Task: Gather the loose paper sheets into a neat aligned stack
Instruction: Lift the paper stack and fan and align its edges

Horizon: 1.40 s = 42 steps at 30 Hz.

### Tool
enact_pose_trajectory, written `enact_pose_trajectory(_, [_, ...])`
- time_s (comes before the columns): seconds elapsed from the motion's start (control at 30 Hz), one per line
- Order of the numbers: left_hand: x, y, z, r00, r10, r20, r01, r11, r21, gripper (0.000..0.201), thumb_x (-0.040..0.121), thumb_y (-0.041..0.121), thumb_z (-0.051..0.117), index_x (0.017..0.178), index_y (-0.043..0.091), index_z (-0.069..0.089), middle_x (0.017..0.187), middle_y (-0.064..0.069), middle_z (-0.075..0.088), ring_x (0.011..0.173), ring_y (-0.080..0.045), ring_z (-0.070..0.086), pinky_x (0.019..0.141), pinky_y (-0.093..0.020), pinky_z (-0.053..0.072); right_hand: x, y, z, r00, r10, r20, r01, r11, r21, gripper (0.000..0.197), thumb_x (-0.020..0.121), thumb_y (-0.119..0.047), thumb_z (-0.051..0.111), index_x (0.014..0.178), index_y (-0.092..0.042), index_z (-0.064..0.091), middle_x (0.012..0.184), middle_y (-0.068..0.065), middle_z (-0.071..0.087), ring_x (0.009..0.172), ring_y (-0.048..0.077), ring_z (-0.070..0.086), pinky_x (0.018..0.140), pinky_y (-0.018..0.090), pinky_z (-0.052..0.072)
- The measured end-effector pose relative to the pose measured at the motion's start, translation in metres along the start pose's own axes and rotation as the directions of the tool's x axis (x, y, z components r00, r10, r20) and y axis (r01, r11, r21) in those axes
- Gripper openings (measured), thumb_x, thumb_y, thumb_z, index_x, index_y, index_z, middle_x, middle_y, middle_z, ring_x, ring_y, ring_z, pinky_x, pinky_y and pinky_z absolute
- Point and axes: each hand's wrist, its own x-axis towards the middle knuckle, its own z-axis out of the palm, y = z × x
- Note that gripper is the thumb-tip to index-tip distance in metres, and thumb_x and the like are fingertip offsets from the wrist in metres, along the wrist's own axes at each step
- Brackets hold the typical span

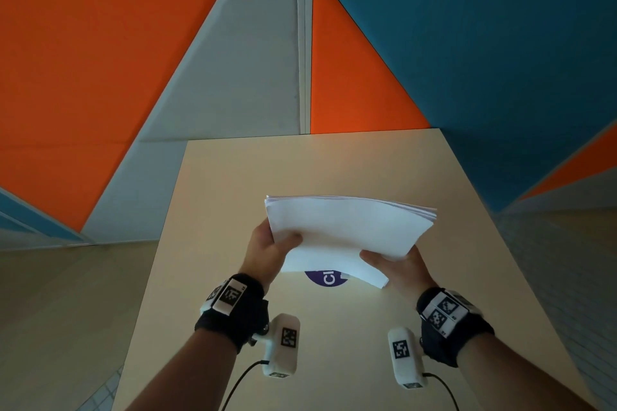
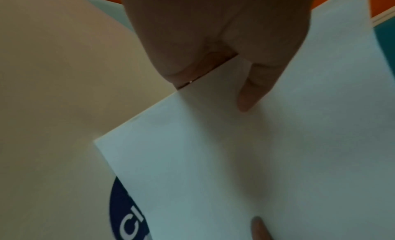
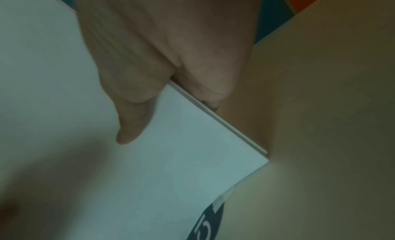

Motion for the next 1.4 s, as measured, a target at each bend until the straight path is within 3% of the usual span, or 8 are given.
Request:
enact_pose_trajectory(0.27, [-0.002,0.068,-0.012,0.938,0.344,-0.036,-0.328,0.918,0.221,0.04,0.071,0.011,0.077,0.106,0.025,0.063,0.092,0.003,0.069,0.079,-0.01,0.066,0.074,-0.021,0.054,0.01,-0.037,-0.023,0.998,-0.048,-0.036,0.037,0.968,-0.249,0.017,0.073,-0.019,0.084,0.071,-0.015,0.068,0.075,-0.003,0.073,0.072,0.017,0.07,0.065,0.024,0.052])
enact_pose_trajectory(0.47, [-0.006,0.115,0.0,0.819,0.454,0.35,-0.548,0.442,0.71,0.03,0.074,0.032,0.076,0.104,0.026,0.072,0.095,0.009,0.074,0.082,-0.009,0.063,0.075,-0.015,0.044,0.009,-0.073,-0.03,0.971,-0.206,0.122,0.239,0.789,-0.566,0.033,0.078,-0.027,0.08,0.054,-0.022,0.057,0.053,-0.001,0.056,0.052,0.018,0.053,0.053,0.026,0.037])
enact_pose_trajectory(0.67, [-0.011,0.114,0.018,0.818,0.372,0.438,-0.575,0.513,0.638,0.01,0.083,0.029,0.069,0.078,0.021,0.069,0.057,0.011,0.055,0.052,-0.003,0.044,0.055,-0.013,0.03,0.006,-0.086,-0.022,0.901,-0.358,0.243,0.423,0.608,-0.672,0.035,0.081,-0.026,0.075,0.053,-0.029,0.054,0.048,-0.013,0.046,0.05,0.01,0.047,0.055,0.026,0.034])
enact_pose_trajectory(0.77, [-0.014,0.105,0.014,0.864,0.349,0.363,-0.504,0.607,0.615,0.042,0.086,0.027,0.068,0.05,0.029,0.046,0.043,0.009,0.042,0.046,-0.009,0.036,0.047,-0.017,0.023,0.002,-0.085,-0.025,0.877,-0.409,0.253,0.467,0.604,-0.646,0.009,0.08,-0.029,0.076,0.074,-0.028,0.069,0.06,-0.009,0.061,0.061,0.016,0.058,0.06,0.027,0.043])
enact_pose_trajectory(0.9, [-0.014,0.088,-0.005,0.941,0.289,0.173,-0.335,0.866,0.372,0.02,0.085,0.024,0.07,0.065,0.024,0.071,0.059,0.011,0.068,0.052,-0.013,0.056,0.054,-0.026,0.044,0.006,-0.074,-0.049,0.804,-0.594,-0.035,0.476,0.677,-0.562,0.033,0.064,-0.023,0.09,0.094,-0.018,0.076,0.104,-0.005,0.07,0.098,0.013,0.062,0.09,0.029,0.048])
enact_pose_trajectory(1.03, [-0.013,0.068,-0.013,0.984,0.159,0.082,-0.164,0.985,0.059,0.013,0.085,0.012,0.068,0.083,0.02,0.078,0.081,0.005,0.078,0.075,-0.011,0.073,0.069,-0.024,0.057,0.003,-0.056,-0.063,0.956,-0.24,-0.17,0.234,0.971,-0.057,0.062,0.066,-0.011,0.088,0.115,-0.036,0.06,0.105,0.0,0.064,0.102,0.019,0.061,0.092,0.035,0.05])
enact_pose_trajectory(1.3, [-0.008,0.02,-0.008,1.0,0.005,-0.015,-0.007,0.993,-0.119,0.012,0.087,0.009,0.065,0.079,0.012,0.075,0.076,0.002,0.077,0.068,-0.012,0.072,0.059,-0.025,0.055,0.009,-0.031,-0.049,0.99,-0.142,-0.012,0.139,0.946,0.294,0.086,0.066,0.008,0.082,0.138,-0.027,0.049,0.119,0.01,0.07,0.108,0.024,0.069,0.086,0.037,0.057])
enact_pose_trajectory(1.4, [-0.008,0.014,-0.011,1.0,0.022,-0.011,-0.024,0.991,-0.13,0.013,0.089,0.007,0.062,0.086,0.011,0.074,0.078,0.004,0.077,0.07,-0.008,0.072,0.06,-0.021,0.055,0.008,-0.034,-0.052,0.989,-0.148,0.001,0.143,0.962,0.234,0.054,0.073,0.008,0.078,0.118,-0.018,0.066,0.103,0.002,0.076,0.095,0.018,0.073,0.08,0.032,0.058])
